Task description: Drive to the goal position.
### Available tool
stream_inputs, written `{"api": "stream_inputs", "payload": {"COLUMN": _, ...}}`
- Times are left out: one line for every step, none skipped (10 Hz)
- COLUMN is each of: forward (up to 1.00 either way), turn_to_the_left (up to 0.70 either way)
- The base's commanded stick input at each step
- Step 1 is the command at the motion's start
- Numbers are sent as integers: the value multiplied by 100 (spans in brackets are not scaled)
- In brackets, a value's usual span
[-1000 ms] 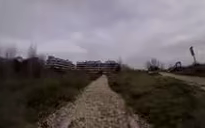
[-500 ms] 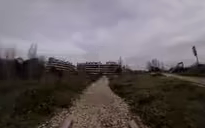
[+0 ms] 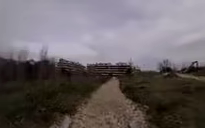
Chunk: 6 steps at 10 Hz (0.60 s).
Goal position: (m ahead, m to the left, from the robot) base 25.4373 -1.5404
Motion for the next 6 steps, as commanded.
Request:
{"api": "stream_inputs", "payload": {"forward": 50, "turn_to_the_left": 0}}
{"api": "stream_inputs", "payload": {"forward": 50, "turn_to_the_left": 0}}
{"api": "stream_inputs", "payload": {"forward": 50, "turn_to_the_left": 0}}
{"api": "stream_inputs", "payload": {"forward": 50, "turn_to_the_left": 0}}
{"api": "stream_inputs", "payload": {"forward": 50, "turn_to_the_left": 0}}
{"api": "stream_inputs", "payload": {"forward": 50, "turn_to_the_left": 0}}
